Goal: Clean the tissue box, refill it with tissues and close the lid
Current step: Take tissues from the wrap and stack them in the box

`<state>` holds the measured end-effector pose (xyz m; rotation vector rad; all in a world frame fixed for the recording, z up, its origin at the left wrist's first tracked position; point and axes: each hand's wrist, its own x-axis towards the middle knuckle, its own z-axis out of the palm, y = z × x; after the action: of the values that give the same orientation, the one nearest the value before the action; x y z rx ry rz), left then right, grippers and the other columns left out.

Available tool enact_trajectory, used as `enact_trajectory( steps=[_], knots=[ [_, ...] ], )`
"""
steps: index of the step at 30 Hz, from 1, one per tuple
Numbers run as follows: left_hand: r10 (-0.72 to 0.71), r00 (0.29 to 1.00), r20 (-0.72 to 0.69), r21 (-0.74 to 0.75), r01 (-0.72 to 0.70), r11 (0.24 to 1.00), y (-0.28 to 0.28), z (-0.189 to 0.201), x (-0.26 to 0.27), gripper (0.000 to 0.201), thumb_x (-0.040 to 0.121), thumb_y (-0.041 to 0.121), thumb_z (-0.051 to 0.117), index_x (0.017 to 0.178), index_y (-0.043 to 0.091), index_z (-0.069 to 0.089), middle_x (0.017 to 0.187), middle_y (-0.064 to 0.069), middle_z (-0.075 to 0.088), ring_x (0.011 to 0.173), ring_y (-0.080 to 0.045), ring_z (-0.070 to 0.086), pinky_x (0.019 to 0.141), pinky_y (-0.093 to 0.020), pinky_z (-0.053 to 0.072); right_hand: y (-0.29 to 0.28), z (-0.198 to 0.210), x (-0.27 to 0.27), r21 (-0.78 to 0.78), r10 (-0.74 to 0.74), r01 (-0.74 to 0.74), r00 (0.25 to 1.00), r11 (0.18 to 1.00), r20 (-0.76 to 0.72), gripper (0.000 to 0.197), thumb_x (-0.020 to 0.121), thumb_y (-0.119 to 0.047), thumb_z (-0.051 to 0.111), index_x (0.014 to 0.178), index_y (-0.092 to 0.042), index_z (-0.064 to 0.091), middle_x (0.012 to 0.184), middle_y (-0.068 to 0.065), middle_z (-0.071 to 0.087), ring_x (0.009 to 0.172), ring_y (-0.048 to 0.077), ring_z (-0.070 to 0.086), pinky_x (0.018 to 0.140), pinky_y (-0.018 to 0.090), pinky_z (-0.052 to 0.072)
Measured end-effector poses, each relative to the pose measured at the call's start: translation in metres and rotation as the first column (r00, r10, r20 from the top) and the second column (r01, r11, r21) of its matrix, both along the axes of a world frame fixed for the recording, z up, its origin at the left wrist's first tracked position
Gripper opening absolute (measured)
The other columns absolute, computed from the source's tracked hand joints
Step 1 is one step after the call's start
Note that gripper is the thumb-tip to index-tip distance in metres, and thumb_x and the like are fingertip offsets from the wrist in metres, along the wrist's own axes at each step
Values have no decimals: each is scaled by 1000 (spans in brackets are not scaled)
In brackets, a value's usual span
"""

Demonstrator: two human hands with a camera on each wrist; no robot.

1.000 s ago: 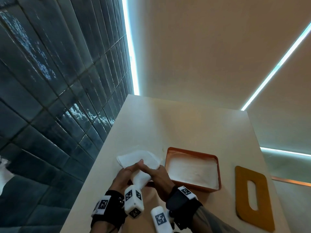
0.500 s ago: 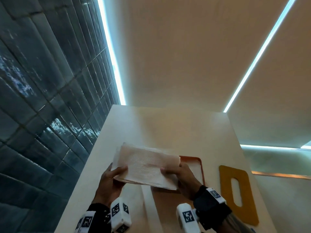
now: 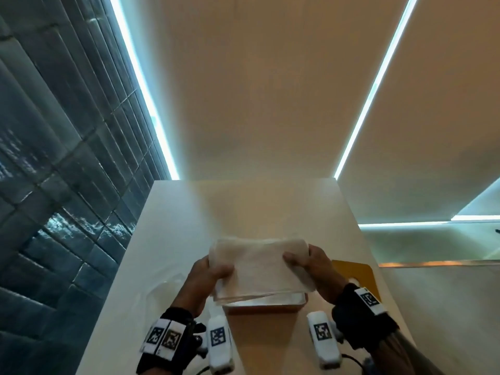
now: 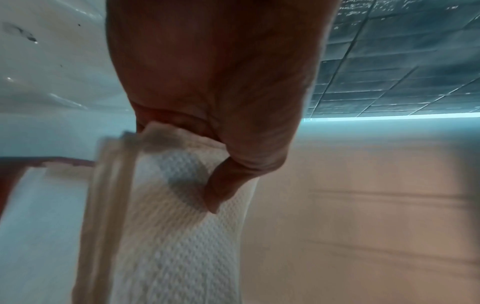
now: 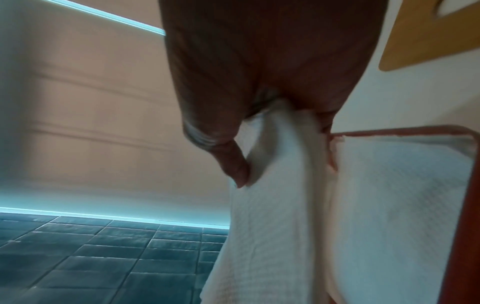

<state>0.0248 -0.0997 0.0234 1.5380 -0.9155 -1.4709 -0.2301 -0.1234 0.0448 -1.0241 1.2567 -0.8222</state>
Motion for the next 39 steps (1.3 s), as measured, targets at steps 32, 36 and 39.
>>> enact_trajectory(
  steps=[32,36,39],
  knots=[
    [-66,272,960,-29,332,943,-3,-34,-52,73,69,7,68,136,12,38,120,-8,45,104,-23,50,78,-30,53,-7,-28,28,-118,37,-333,425,935,-904,37,83,-10,56,119,-8,48,121,11,48,101,29,57,74,32,49],
    [-286,291,913,187,324,927,-2,-35,-64,58,78,7,59,132,10,37,133,-14,38,113,-31,49,86,-36,51,-16,-37,37,215,346,-356,362,910,-865,52,84,-9,53,133,-1,36,142,22,28,111,36,58,94,36,49],
    [-373,289,882,278,320,906,-5,-36,-65,50,78,6,60,125,8,40,134,-17,37,113,-34,49,88,-40,49,-15,-46,41,249,360,-328,342,911,-868,56,85,-6,53,137,1,33,145,22,22,117,37,56,97,33,46]
  ],
)
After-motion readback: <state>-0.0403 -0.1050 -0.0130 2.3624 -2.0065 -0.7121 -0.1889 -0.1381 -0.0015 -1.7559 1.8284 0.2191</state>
